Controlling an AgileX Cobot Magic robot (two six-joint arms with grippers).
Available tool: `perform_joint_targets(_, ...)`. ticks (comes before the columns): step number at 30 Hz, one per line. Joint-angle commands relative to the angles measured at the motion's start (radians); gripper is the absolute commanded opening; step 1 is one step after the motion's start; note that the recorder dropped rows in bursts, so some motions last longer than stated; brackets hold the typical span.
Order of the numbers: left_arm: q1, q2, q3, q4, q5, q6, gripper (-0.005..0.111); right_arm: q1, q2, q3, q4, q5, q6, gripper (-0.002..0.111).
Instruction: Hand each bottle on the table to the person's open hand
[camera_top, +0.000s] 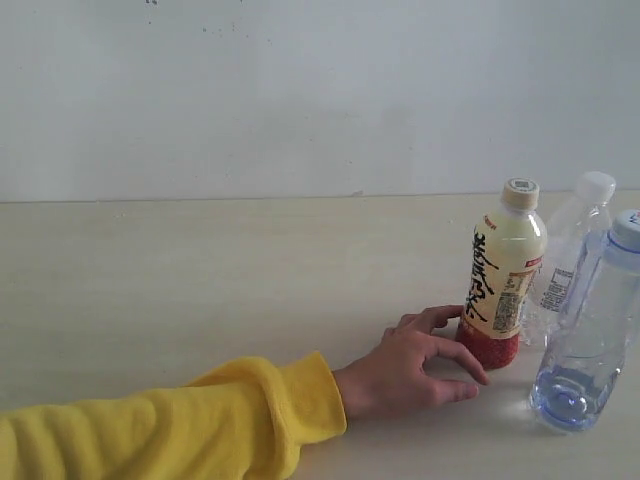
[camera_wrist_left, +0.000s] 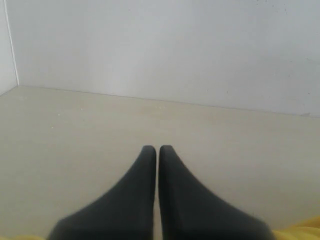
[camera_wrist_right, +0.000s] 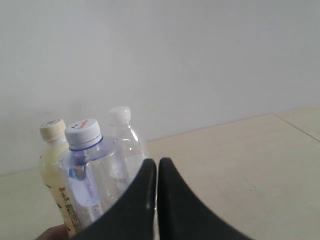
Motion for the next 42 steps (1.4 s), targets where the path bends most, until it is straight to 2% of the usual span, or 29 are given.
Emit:
perform_joint_targets(1, 0.003, -0.003, -0.002, 0.003, -0.001, -0.001, 0.004, -0.007, -0.006, 0.0, -0.004, 0.002, -0.002, 0.001)
perform_joint_targets(12, 0.003, -0.003, -0.002, 0.003, -0.001, -0.001, 0.004, -0.007, -0.006, 0.0, -0.004, -0.128, 0.027, 0.001)
perform_joint_targets(17, 0.003, -0.003, -0.002, 0.003, -0.001, -0.001, 0.004, -0.007, -0.006, 0.0, 0.047, -0.145, 0.178, 0.001)
perform_joint_targets(19, 0.003, -0.003, -0.002, 0.003, -0.001, -0.001, 0.004, -0.003, -0.004, -0.002, 0.015, -0.123, 0.154, 0.001)
perform_joint_targets(23, 0.003, -0.003, -0.002, 0.003, -0.001, -0.001, 0.004, 0.037, 0.024, -0.12, -0.029, -0.015, 0.135, 0.001)
perform_joint_targets(28, 0.003, -0.003, -0.002, 0.003, -0.001, -0.001, 0.004, 0.097, 0.168, -0.295, -0.033, 0.118, -0.125, 0.002)
perform_joint_targets(31, 0.003, -0.003, -0.002, 0.003, -0.001, -0.001, 0.004, 0.144, 0.278, -0.356, -0.015, 0.183, -0.3, 0.02)
perform_joint_targets(34, 0.003, -0.003, -0.002, 0.003, -0.001, -0.001, 0.004, 0.193, 0.375, -0.371, -0.007, 0.13, -0.31, 0.058)
perform_joint_targets(35, 0.003, -0.003, -0.002, 0.003, -0.001, -0.001, 0.004, 0.214, 0.437, -0.371, 0.017, 0.06, -0.267, 0.083)
perform_joint_targets(36, 0.003, -0.003, -0.002, 0.003, -0.001, -0.001, 0.004, 0.221, 0.501, -0.371, 0.038, 0.017, -0.221, 0.088)
perform_joint_targets(40, 0.003, -0.003, -0.002, 0.003, -0.001, -0.001, 0.004, 0.221, 0.647, -0.371, 0.043, -0.077, -0.191, 0.074)
perform_joint_targets(42, 0.003, -0.003, -0.002, 0.003, -0.001, -0.001, 0.004, 0.221, 0.675, -0.371, 0.069, -0.197, -0.103, 0.073)
